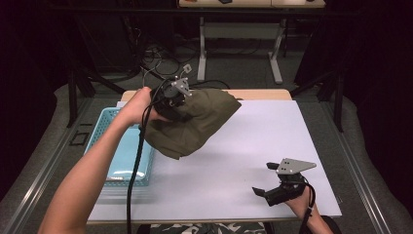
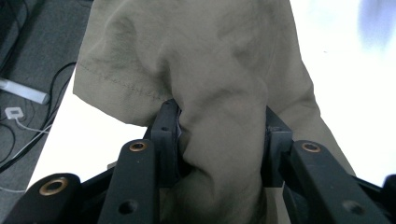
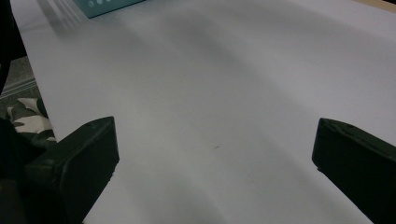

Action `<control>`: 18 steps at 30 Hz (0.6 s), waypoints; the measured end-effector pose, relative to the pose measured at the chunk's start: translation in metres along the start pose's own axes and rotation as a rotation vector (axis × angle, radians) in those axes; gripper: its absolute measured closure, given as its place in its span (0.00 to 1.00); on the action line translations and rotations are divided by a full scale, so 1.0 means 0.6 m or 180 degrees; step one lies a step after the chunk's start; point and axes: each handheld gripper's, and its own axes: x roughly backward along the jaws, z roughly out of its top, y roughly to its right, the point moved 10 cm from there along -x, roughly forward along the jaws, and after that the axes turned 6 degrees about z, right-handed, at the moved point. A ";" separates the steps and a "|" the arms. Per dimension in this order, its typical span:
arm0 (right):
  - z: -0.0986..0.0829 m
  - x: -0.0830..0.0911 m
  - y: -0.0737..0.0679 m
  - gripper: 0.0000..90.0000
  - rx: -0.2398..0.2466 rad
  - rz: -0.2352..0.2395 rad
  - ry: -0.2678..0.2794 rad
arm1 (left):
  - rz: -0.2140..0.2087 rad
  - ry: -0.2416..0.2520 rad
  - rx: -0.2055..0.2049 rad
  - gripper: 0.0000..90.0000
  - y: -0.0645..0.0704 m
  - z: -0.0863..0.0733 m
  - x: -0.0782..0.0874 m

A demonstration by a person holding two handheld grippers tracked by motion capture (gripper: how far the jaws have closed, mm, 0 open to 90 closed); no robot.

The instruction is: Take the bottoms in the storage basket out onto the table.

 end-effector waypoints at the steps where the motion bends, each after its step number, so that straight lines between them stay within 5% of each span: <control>1: 0.000 0.000 0.000 0.00 -0.0004 -0.0003 0.0000 | -0.0008 0.0009 0.0006 0.66 0.001 0.001 -0.003; 18: 0.000 0.002 -0.001 0.00 0.0010 -0.0003 -0.0003 | -0.0081 -0.0079 -0.0142 0.66 0.012 0.021 -0.040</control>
